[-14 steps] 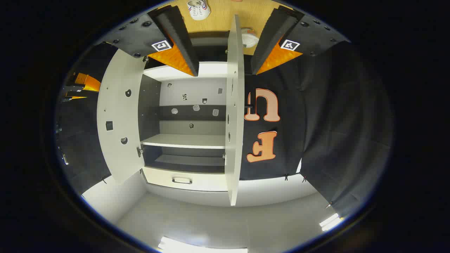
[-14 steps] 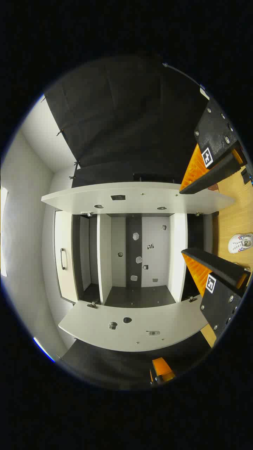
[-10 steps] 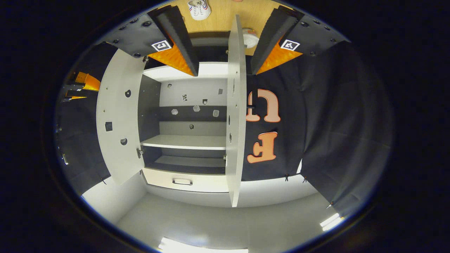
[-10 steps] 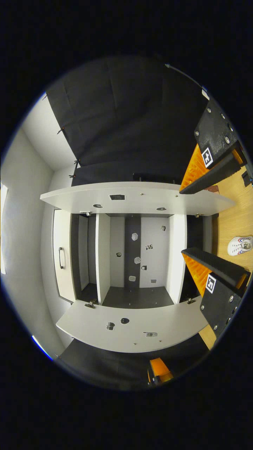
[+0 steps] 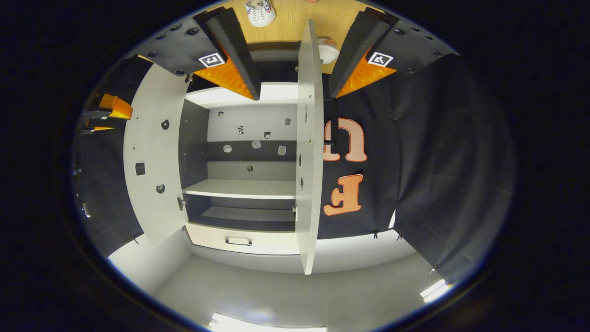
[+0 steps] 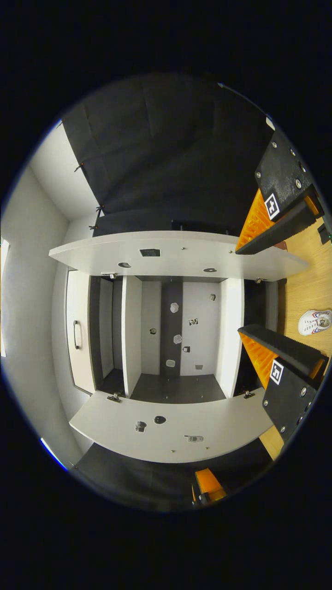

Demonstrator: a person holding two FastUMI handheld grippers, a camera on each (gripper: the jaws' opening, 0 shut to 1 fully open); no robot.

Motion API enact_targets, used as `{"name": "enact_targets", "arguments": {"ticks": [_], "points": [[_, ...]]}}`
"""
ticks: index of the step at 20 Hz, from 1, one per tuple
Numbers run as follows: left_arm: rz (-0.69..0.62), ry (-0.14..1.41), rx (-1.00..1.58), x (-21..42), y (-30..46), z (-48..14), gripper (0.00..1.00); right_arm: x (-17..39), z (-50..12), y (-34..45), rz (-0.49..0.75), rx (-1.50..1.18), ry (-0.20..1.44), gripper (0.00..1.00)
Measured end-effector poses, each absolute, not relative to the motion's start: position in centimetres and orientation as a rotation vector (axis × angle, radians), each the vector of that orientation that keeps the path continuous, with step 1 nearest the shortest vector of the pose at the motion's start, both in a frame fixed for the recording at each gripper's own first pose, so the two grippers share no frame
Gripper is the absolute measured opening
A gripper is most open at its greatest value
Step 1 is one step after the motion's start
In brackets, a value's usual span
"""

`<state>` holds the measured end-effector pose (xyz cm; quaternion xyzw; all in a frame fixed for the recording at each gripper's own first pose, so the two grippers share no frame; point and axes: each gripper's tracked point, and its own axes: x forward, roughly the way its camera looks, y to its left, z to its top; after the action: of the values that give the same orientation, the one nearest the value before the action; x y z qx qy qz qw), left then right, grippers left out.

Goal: Grab one shoe with the right hand and put it into the shoe cabinet, grab the other shoe with the left hand and put it into the shoe cabinet; then close the right door with the right hand and the left door with the left hand.

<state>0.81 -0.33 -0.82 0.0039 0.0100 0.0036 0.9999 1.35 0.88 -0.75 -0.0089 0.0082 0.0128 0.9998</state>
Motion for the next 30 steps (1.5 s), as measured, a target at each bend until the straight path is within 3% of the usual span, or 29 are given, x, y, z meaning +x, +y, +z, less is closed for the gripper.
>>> {"name": "enact_targets", "arguments": {"ticks": [8, 10, 15, 19, 24, 30], "points": [[0.017, 0.023, 0.008, 1.3, 0.0, -1.0, 0.99, 1.5, -0.8, 0.9, 0.030, -0.020, 0.014, 0.94], [0.022, 0.025, 0.003, 1.4, 0.2, -1.2, 0.94, 1.8, -1.1, 0.9, 0.028, -0.021, 0.018, 0.94], [0.020, 0.036, 0.007, 1.4, 0.2, -1.6, 0.99, 2.4, -4.3, 1.2, 0.039, -0.008, 0.053, 0.94], [0.017, 0.035, -0.003, 1.6, 0.2, -1.7, 0.94, 3.4, -11.0, 1.7, 0.048, 0.013, 0.154, 0.94], [0.016, 0.051, 0.016, 1.8, 0.3, -2.4, 0.99, 4.7, -21.0, 2.8, 0.057, 0.048, 0.282, 0.94], [0.033, 0.069, 0.016, 2.0, 1.3, -3.1, 0.96, 5.3, -33.2, 4.1, 0.081, -0.048, 0.451, 0.95]]}}
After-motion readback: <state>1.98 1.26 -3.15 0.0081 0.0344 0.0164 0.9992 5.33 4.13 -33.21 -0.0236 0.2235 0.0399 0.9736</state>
